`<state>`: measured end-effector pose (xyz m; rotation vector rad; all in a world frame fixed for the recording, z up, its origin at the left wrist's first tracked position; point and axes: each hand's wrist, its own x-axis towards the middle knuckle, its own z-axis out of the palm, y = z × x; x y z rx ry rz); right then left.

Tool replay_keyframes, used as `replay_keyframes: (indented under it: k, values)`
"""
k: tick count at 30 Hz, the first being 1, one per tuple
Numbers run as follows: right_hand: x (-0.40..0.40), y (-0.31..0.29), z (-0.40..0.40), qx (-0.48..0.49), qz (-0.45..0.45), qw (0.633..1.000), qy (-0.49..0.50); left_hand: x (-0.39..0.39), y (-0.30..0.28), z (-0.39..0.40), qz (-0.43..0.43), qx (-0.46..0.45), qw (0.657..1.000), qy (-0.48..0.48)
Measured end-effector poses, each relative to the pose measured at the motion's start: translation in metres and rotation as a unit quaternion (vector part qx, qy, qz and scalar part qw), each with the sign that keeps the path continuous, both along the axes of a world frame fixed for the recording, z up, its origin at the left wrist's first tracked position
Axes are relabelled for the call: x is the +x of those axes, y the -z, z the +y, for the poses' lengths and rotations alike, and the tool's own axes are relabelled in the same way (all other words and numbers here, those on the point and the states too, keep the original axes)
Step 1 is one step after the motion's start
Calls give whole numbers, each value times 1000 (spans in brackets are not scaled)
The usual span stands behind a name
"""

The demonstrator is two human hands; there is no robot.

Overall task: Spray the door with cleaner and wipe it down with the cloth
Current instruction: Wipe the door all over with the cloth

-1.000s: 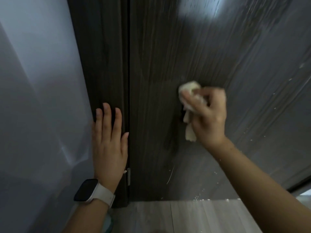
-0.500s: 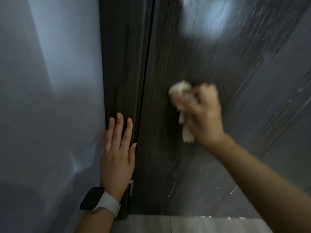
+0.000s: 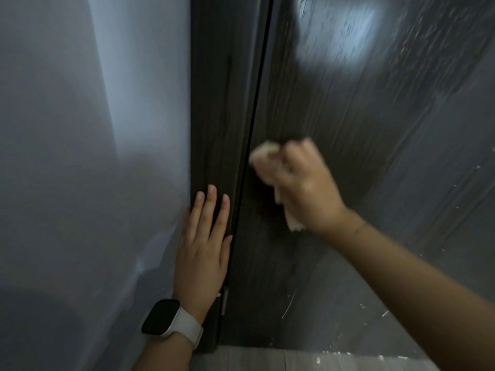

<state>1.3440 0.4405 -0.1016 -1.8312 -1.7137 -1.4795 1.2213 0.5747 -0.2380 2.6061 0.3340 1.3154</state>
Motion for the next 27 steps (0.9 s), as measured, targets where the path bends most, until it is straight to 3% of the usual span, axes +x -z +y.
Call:
replay_keyframes:
  k: [3,5,12,17,19,23,27]
  values:
    - [-4,-49,14,146,50,988,21,-3,0,3,6,0,1000,9]
    - [-6,-39,23,172,70,983,6,-4,0,4,8,-2,1000,14]
    - [-21,128,2,-54,119,990,48,-11,1,-3,16,-38,998,36]
    - [-17,127,-9,-133,95,985,49,-13,5,-7,25,-51,997,44]
    - [-12,102,-22,-88,86,991,52,-11,8,-11,19,-64,997,40]
    - [4,71,-48,125,146,980,53,-5,26,-22,36,-76,996,2]
    - [19,130,-62,121,130,983,51,-1,58,-29,73,-44,996,-40]
